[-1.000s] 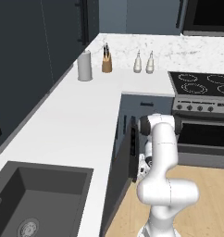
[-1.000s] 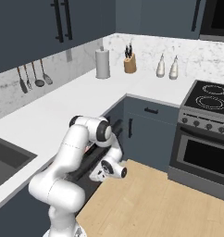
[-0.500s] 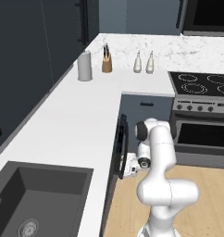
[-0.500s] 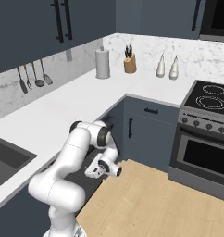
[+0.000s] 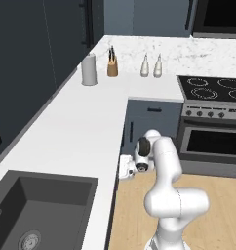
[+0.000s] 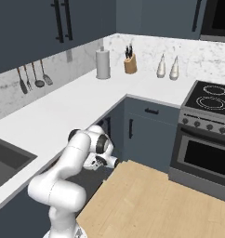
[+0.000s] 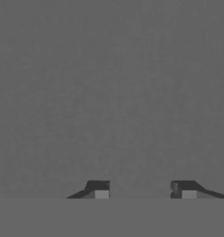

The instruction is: Pick up the cup and bowl from the counter, place them in the dishwasher, and close the dishwasher door.

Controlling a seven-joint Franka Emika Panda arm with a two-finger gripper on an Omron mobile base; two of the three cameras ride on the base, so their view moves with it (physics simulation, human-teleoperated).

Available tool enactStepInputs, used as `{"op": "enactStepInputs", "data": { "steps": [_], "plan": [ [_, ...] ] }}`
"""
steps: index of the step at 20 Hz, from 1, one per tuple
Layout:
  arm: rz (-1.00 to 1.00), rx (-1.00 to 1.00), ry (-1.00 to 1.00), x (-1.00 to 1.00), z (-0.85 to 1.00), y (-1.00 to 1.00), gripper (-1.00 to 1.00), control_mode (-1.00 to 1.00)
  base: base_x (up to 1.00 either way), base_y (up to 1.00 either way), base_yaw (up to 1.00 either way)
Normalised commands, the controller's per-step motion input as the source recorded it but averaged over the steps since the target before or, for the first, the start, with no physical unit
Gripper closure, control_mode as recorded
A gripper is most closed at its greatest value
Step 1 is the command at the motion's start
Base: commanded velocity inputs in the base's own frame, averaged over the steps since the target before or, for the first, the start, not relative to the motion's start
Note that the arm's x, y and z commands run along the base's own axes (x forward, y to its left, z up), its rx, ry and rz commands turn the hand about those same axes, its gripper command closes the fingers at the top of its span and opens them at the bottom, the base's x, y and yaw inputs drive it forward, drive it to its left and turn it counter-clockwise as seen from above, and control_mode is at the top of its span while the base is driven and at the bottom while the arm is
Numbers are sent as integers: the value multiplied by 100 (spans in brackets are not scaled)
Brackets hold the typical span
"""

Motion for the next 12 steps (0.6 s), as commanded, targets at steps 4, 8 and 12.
{"op": "enactStepInputs", "data": {
  "steps": [4,8,12],
  "plan": [
    [8,0,0,44,-27,100,-100,-100,0,0,0],
    [7,-3,1,-7,-1,57,-100,-100,0,0,0],
    [4,0,-8,-59,11,-19,-100,-100,0,0,0]
  ]
}}
